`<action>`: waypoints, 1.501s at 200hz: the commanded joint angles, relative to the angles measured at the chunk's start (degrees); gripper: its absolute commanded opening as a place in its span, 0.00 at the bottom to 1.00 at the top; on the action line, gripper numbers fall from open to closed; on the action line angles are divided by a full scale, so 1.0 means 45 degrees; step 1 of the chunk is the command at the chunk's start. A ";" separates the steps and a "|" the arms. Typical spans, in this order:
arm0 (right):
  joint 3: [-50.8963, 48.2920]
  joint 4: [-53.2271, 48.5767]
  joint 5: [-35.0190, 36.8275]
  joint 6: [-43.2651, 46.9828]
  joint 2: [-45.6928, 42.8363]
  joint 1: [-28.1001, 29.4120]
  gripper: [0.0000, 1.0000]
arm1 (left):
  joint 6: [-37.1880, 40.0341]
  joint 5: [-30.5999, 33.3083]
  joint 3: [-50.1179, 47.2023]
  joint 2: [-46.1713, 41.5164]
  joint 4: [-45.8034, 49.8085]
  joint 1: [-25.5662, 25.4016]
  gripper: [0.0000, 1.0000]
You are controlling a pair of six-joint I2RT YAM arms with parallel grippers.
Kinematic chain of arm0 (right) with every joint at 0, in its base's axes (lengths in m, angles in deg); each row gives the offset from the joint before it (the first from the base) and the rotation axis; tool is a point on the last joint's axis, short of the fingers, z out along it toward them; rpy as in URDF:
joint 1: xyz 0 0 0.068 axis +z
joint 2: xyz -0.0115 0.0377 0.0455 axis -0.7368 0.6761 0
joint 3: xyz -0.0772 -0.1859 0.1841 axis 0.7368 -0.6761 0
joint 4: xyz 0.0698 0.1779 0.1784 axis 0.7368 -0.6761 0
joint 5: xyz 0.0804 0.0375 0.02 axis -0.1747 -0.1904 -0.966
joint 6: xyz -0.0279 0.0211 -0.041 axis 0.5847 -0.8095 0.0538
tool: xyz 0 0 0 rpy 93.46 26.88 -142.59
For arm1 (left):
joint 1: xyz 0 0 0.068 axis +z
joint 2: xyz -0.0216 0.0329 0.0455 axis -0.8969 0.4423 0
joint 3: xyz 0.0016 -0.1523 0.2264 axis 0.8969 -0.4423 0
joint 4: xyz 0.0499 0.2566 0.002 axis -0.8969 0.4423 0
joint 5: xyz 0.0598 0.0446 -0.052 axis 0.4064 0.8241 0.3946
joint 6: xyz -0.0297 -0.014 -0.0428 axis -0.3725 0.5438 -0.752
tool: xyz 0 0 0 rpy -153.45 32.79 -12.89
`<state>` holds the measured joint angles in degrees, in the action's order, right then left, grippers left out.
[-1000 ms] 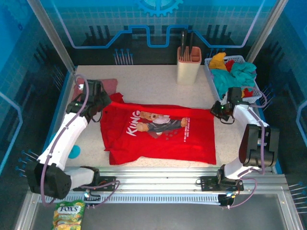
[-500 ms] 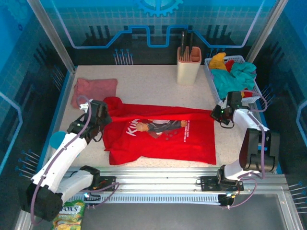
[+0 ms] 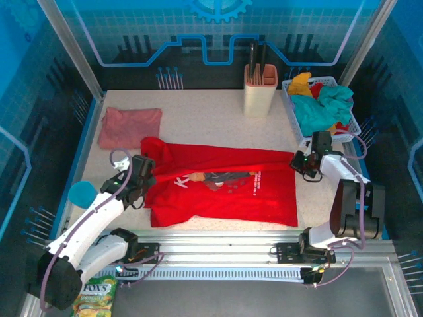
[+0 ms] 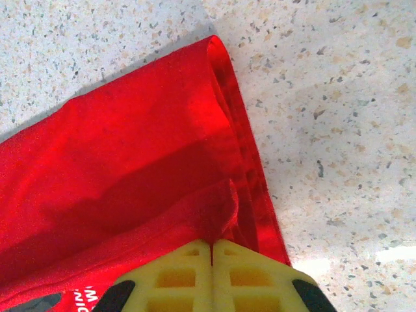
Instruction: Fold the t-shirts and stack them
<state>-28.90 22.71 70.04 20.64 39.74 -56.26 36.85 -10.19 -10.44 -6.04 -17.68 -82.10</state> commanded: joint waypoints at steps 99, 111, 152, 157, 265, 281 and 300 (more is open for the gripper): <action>-0.0794 -0.0696 0.0955 0.0100 -0.1318 -0.0106 0.17 | -0.0161 0.0047 -0.0441 -0.0175 0.0505 -0.0024 0.31; -0.0995 -0.0756 0.1288 -0.0027 -0.1650 -0.0126 0.36 | 0.0266 0.0102 0.0012 0.0017 0.0522 0.0114 0.37; -0.1343 -0.0603 0.1015 -0.0328 -0.2392 -0.0174 0.60 | 0.1566 -0.1067 0.1375 0.1097 0.0103 0.0830 0.42; -0.1351 -0.0519 0.0902 -0.0324 -0.2504 -0.0148 0.64 | 0.1781 -0.1203 0.1462 0.1193 -0.0107 0.0880 0.43; 0.0954 0.0915 -0.1681 0.0904 0.0243 0.0890 0.62 | 0.3674 -0.3113 0.2825 0.2852 -0.1383 0.1811 0.43; 0.1546 0.0299 -0.1740 0.0920 0.0962 0.0902 0.62 | 0.3965 -0.3486 0.2775 0.3011 -0.1463 0.1906 0.43; 0.1314 -0.0142 -0.1635 0.0802 0.1164 0.0988 0.62 | 0.4126 -0.3884 0.2852 0.3394 -0.1480 0.2125 0.44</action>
<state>-23.42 25.35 63.79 23.55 43.76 -52.96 52.63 -24.24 1.76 7.45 -23.39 -73.86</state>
